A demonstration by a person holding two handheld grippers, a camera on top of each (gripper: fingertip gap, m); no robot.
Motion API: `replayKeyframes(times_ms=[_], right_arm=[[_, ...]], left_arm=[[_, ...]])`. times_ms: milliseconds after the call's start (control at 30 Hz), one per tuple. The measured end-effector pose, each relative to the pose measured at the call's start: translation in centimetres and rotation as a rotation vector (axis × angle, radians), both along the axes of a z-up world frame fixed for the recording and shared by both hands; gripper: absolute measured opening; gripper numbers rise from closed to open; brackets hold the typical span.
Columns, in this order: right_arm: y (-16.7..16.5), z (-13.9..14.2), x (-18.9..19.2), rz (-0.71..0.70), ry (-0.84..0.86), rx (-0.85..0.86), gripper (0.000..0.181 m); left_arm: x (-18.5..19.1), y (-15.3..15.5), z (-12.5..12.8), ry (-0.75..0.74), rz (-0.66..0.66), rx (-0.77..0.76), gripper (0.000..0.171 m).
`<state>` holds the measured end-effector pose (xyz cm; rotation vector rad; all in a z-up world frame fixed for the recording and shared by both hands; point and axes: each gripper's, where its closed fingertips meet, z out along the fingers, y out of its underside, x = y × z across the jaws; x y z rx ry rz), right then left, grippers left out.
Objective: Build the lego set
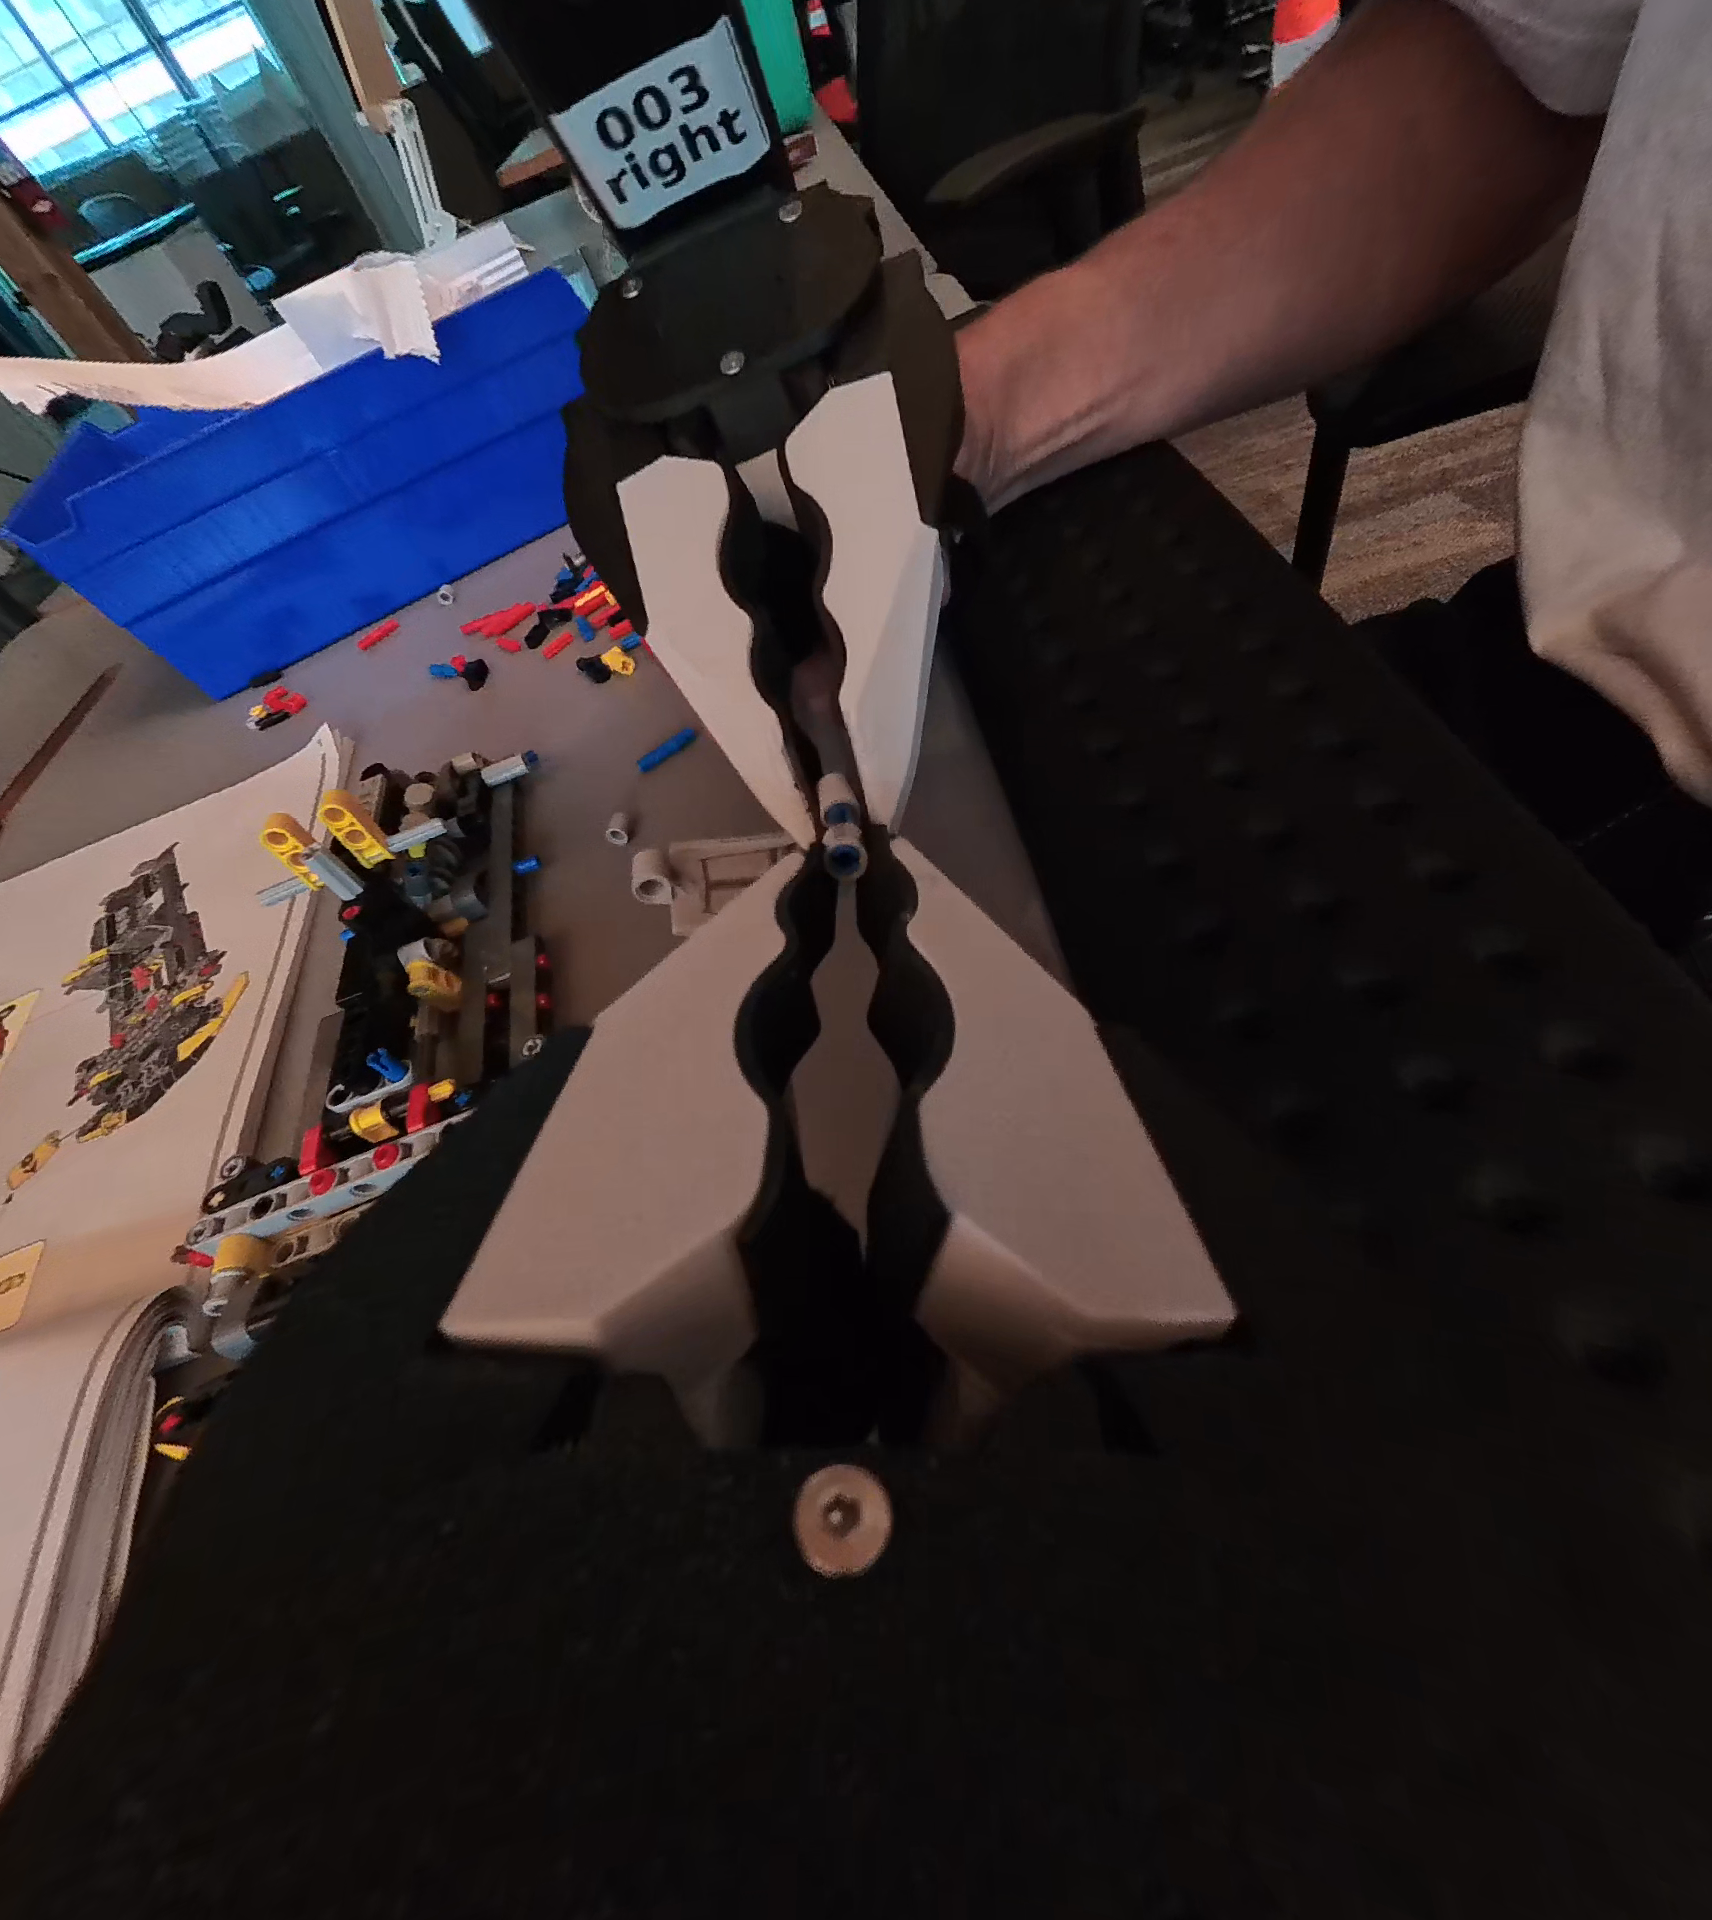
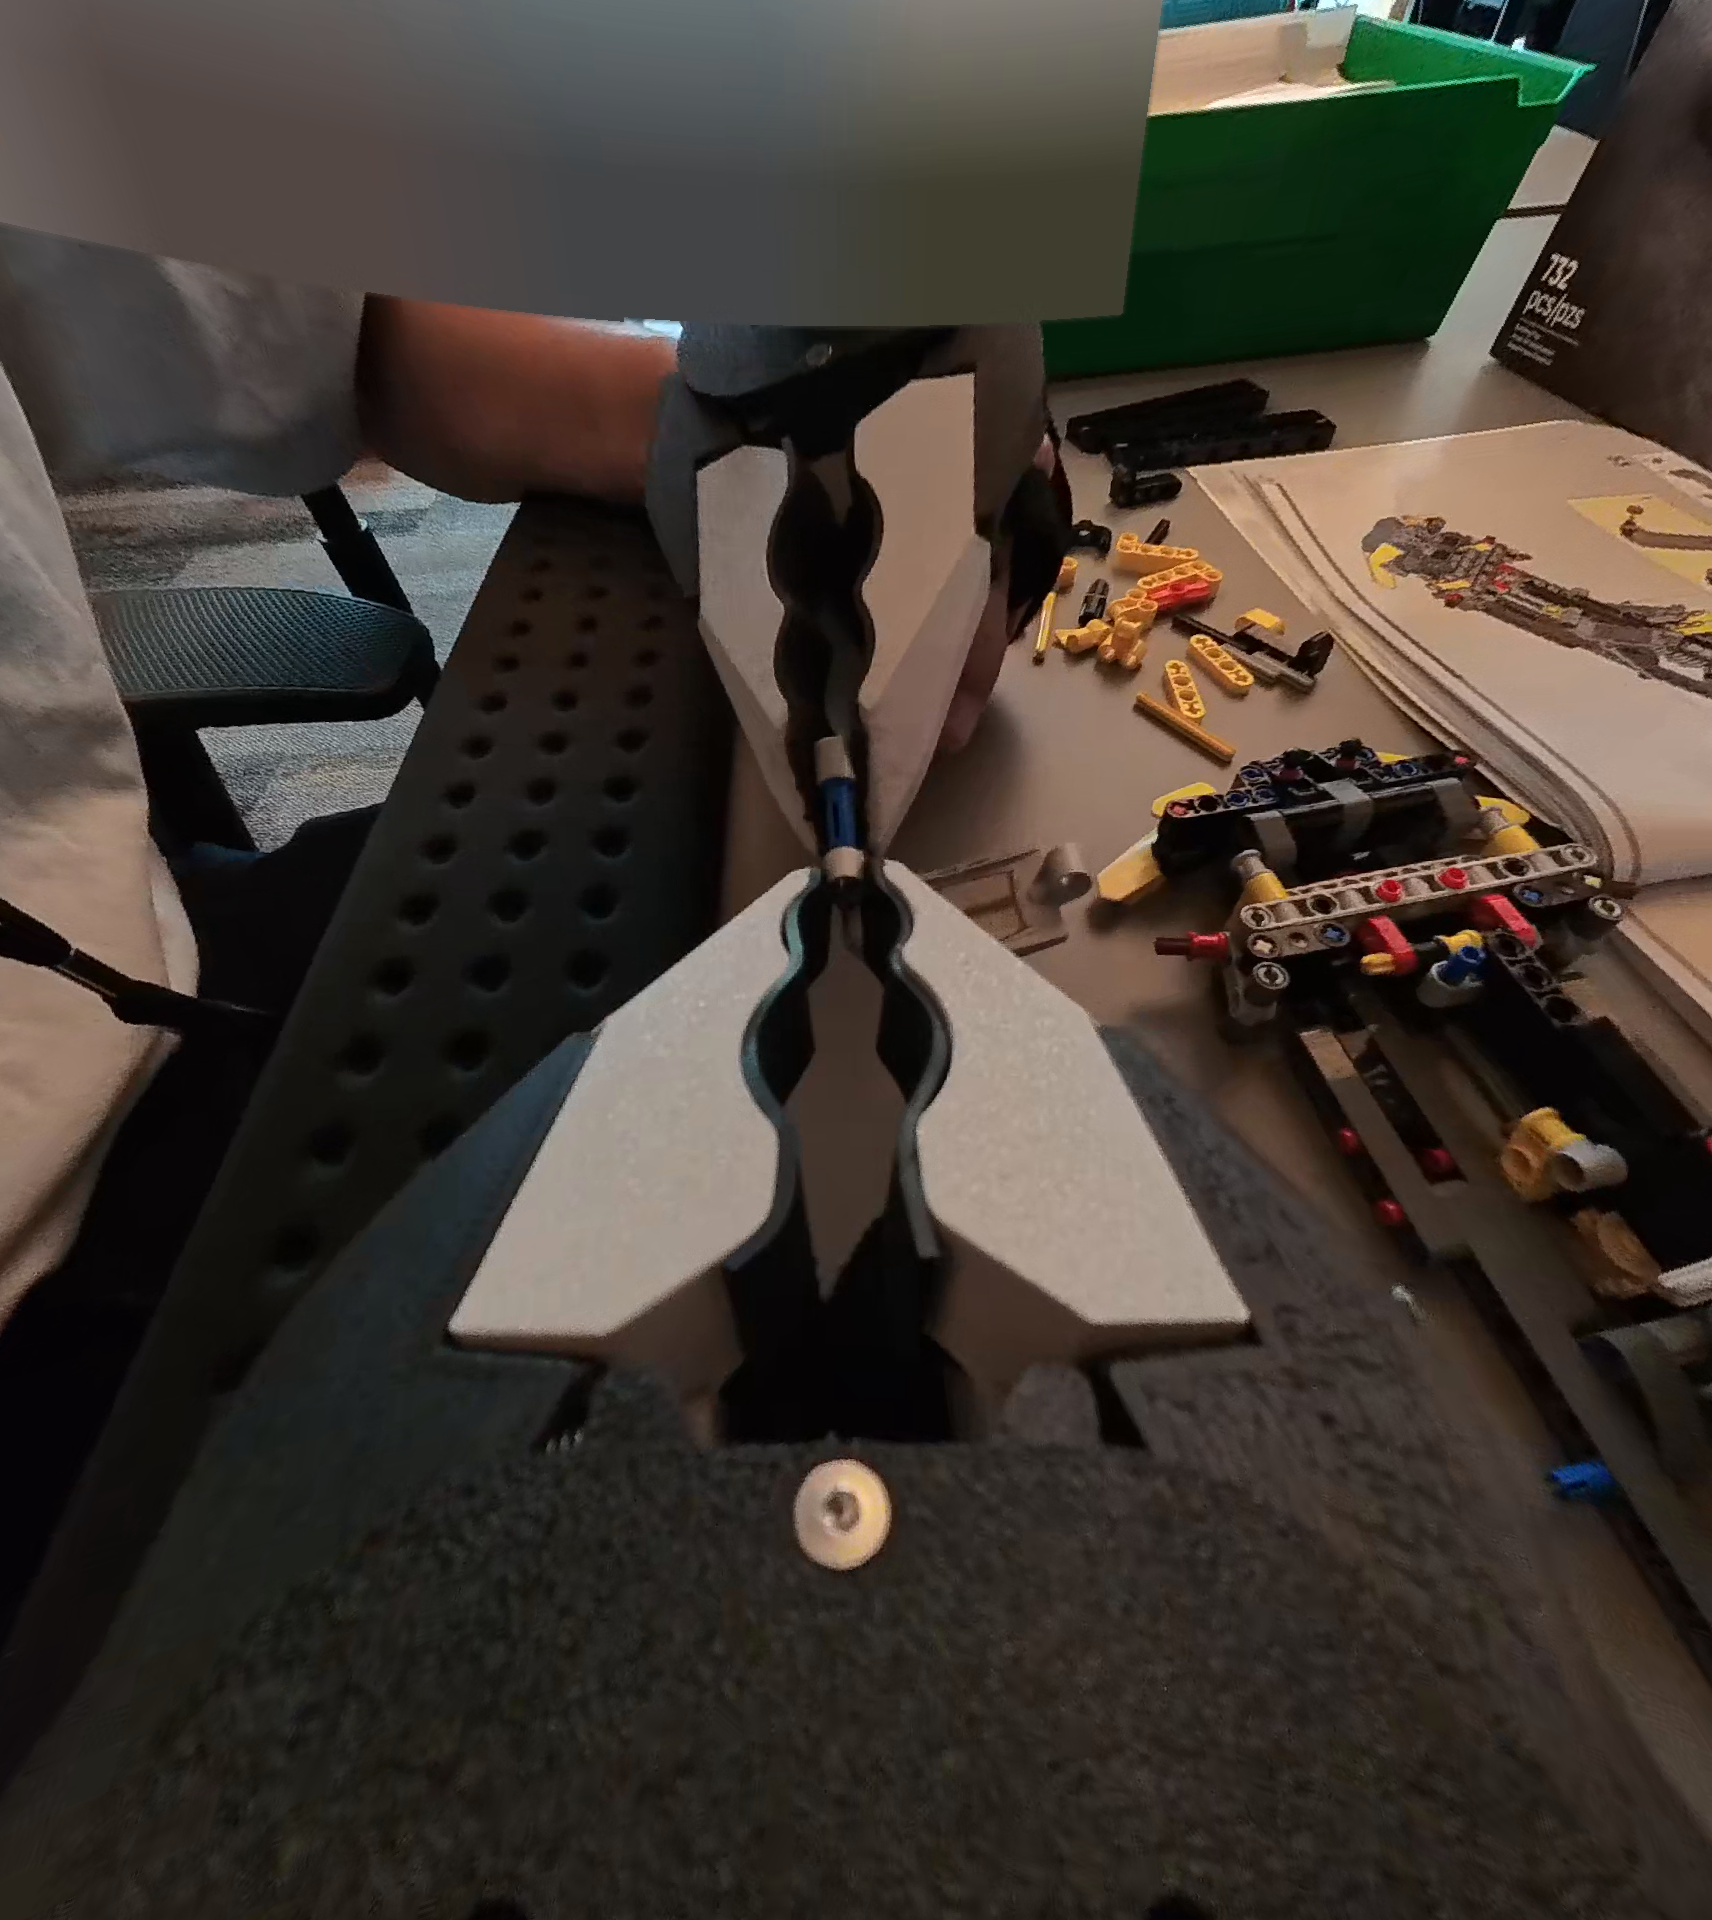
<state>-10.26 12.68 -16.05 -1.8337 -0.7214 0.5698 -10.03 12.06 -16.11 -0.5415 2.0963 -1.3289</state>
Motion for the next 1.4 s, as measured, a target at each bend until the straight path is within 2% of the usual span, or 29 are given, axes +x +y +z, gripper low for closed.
replayKeyframes(times_ms=[200,467,767,833,933,1033,1100,1200,1400], right_arm=[[0.0,0.0,-0.2,0.011,0.012,0.001,0.006],[0.2,-1.0,0.0,-0.003,-0.076,0.006,0.006],[0.4,-1.0,0.2,-0.029,-0.134,0.045,0.007],[1.1,-0.4,1.0,-0.087,-0.186,0.114,0.007],[1.9,0.5,2.2,-0.184,-0.335,0.252,0.006],[2.2,0.7,2.9,-0.233,-0.513,0.367,0.006],[2.5,1.1,3.1,-0.257,-0.610,0.447,0.006],[2.5,1.1,3.0,-0.261,-0.697,0.499,0.006],[2.6,1.6,2.8,-0.272,-0.713,0.531,0.006]], left_arm=[[-0.3,0.2,-0.2,0.011,-0.010,0.013,0.002],[-0.2,0.5,-1.2,0.001,0.012,0.108,0.002],[0.1,0.7,-1.0,0.027,0.025,0.059,0.002],[0.5,1.4,-0.4,0.051,0.066,0.007,0.002],[1.2,2.3,1.0,0.144,0.127,-0.204,0.002],[1.4,2.2,2.0,0.255,0.105,-0.396,0.002],[1.2,2.0,1.8,0.383,0.064,-0.499,0.002],[1.2,2.1,1.7,0.468,0.050,-0.575,0.002],[1.4,1.8,1.0,0.517,0.061,-0.567,0.002]])
